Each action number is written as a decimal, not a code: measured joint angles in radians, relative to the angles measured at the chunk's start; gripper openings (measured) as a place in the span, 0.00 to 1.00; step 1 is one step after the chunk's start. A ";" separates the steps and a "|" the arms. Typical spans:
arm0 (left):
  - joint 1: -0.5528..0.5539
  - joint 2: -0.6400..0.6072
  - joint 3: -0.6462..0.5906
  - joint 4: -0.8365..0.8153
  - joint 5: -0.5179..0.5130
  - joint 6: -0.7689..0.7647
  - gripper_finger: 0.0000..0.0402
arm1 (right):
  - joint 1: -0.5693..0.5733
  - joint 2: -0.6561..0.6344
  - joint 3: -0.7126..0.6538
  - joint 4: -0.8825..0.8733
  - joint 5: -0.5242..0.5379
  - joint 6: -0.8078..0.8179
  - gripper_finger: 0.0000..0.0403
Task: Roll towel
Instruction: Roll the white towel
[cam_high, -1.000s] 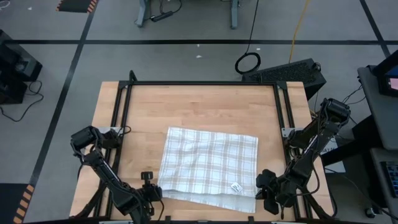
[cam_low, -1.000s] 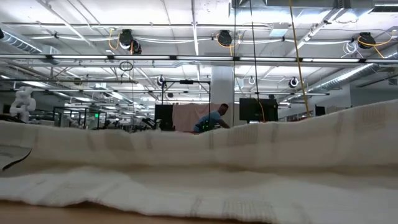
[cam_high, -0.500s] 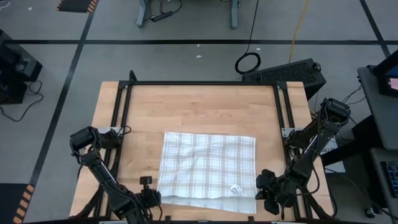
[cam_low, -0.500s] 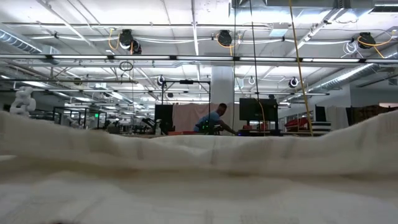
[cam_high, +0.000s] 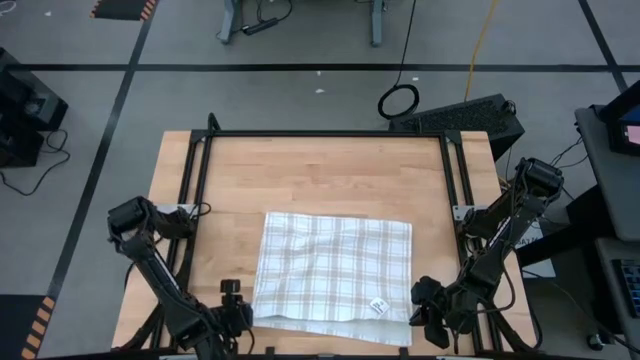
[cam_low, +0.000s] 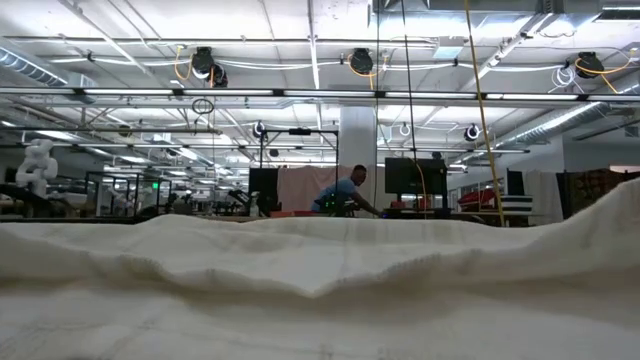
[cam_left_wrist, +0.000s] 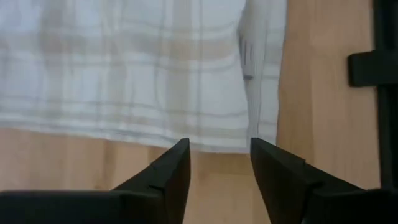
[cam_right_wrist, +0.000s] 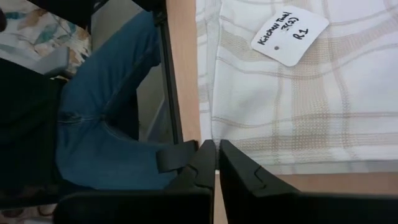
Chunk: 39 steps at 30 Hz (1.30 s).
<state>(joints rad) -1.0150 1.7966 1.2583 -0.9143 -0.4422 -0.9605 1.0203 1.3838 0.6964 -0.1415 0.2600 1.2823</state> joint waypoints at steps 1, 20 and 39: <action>-0.001 -0.014 0.000 -0.004 -0.008 0.011 0.44 | 0.000 0.000 0.000 0.001 0.000 0.000 0.01; 0.112 -0.083 -0.199 0.120 -0.501 0.170 0.45 | -0.005 0.000 0.000 0.004 0.057 0.146 0.01; 0.442 0.207 -0.053 1.403 -0.276 1.144 0.66 | -0.003 0.001 0.000 0.094 0.049 0.063 0.01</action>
<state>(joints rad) -0.5732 2.0035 1.2050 0.4885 -0.7177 0.1830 1.0172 1.3846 0.6964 -0.0478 0.3086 1.3455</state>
